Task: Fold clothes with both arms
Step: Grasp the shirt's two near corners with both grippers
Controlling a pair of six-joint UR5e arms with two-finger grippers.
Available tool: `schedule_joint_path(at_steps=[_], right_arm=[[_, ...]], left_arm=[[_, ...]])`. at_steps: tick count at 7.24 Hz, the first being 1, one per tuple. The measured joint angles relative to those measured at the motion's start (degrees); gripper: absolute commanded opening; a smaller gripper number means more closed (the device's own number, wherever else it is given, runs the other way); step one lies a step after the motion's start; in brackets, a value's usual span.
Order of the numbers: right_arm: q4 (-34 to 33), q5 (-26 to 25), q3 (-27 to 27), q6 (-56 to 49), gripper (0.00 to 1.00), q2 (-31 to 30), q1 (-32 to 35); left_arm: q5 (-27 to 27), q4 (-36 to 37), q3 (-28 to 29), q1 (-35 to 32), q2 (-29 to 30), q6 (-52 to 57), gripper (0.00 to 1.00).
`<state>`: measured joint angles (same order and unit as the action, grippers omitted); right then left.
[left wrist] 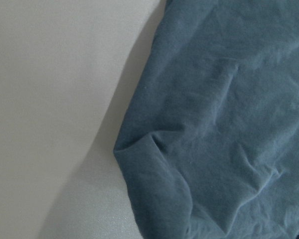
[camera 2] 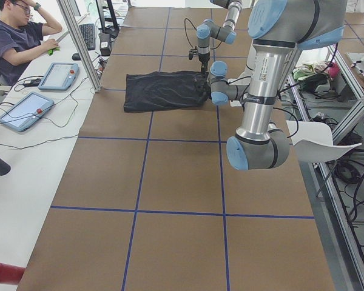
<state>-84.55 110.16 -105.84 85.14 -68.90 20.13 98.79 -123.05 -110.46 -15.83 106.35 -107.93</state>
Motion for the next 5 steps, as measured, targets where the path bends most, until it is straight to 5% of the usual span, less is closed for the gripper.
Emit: schedule_joint_path(at_steps=[5], right_arm=[[0.02,0.17,0.18,-0.06,0.63,0.02,0.02]], left_arm=[[0.0,0.08,-0.1,0.01,0.05,0.0,0.0]])
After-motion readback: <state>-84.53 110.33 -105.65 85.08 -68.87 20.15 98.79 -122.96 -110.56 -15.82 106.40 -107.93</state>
